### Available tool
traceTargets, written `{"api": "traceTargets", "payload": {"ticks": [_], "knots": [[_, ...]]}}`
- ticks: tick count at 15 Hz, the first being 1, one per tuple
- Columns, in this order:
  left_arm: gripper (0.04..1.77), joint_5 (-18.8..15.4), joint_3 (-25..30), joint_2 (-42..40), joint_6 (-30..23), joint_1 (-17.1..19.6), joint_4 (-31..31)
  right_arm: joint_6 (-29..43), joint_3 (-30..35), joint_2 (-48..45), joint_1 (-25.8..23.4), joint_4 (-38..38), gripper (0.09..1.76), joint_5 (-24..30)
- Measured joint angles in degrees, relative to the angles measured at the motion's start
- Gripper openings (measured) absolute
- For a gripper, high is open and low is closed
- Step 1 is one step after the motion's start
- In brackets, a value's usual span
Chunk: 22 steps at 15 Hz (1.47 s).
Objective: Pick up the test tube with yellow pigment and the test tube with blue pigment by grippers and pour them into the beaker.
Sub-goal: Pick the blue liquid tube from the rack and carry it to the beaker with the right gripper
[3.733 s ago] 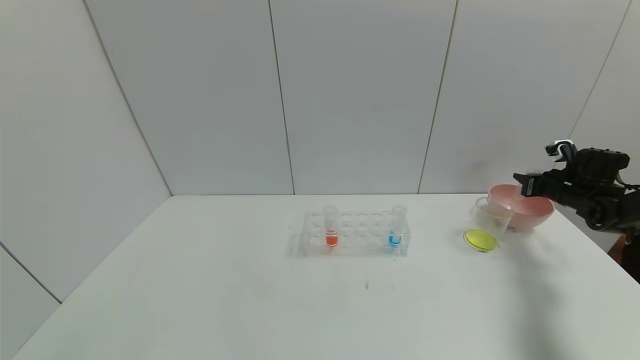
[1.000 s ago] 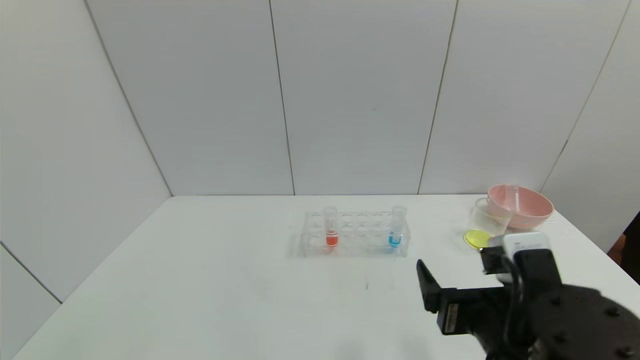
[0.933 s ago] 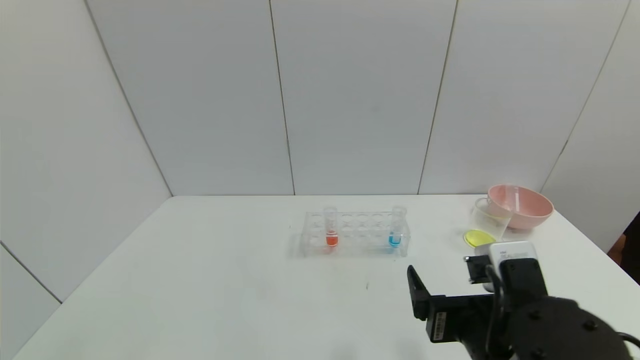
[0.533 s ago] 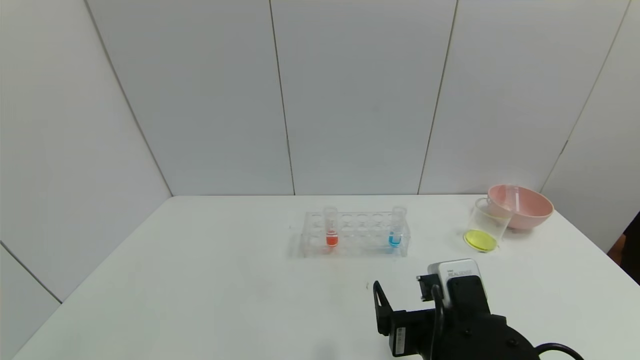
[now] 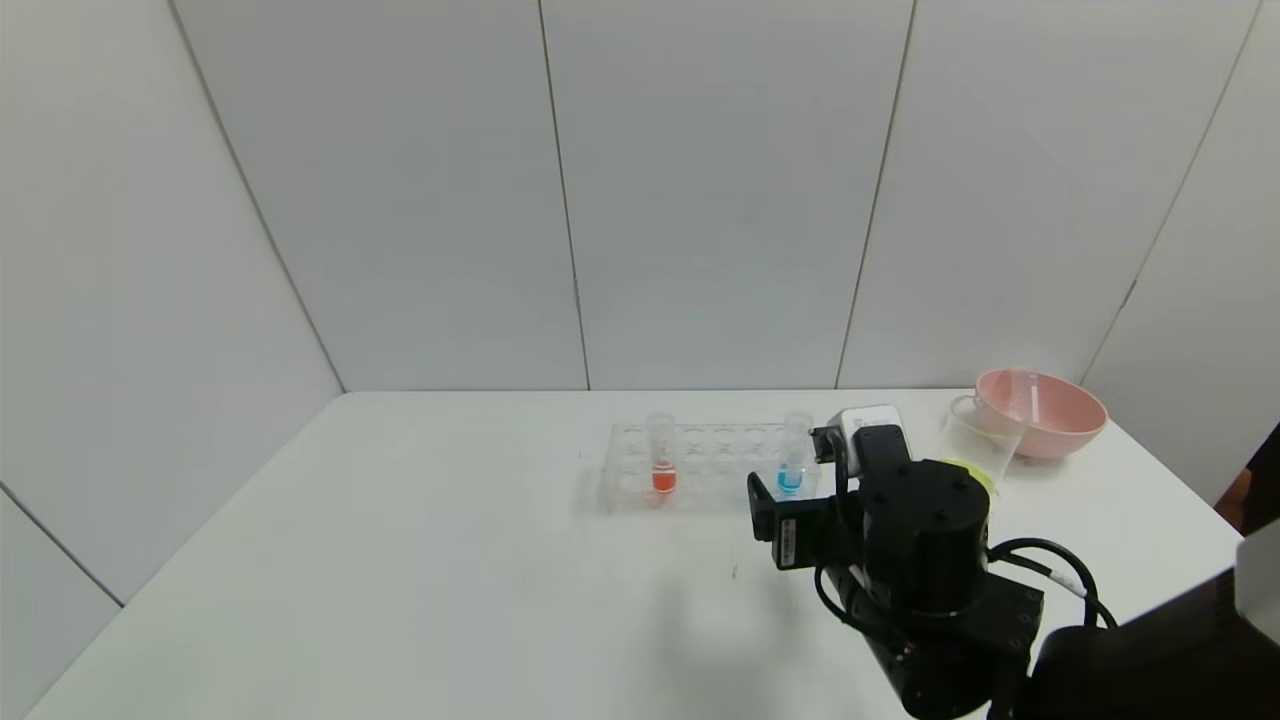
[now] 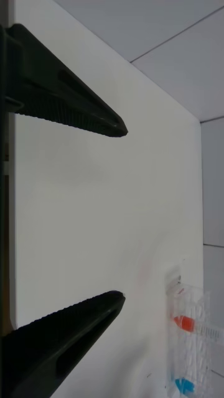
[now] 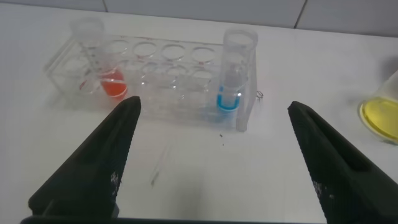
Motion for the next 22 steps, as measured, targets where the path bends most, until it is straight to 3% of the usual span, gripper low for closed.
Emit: {"api": "traceTargets", "payload": {"ticks": [3,11,15,19,22], "knots": [[1.76,0.02,0.00,0.00,0.00,0.00,0.00,-1.62,-4.66,3.34,-4.46,0.30,1.70,6.27],[1.76,0.00,0.00,-0.02,0.00,0.00,0.00,-2.16,-14.81,13.07,-8.90,0.52,1.70,7.55],[1.76,0.00,0.00,-0.02,0.00,0.00,0.00,-2.13,-16.60,15.08,-10.23,0.27,1.70,9.44],[1.76,0.02,0.00,0.00,0.00,0.00,0.00,-2.16,-16.70,15.27,-10.61,0.05,1.05,9.33],[1.76,0.02,0.00,0.00,0.00,0.00,0.00,-2.24,-16.15,14.95,-10.53,-0.24,0.74,9.19]]}}
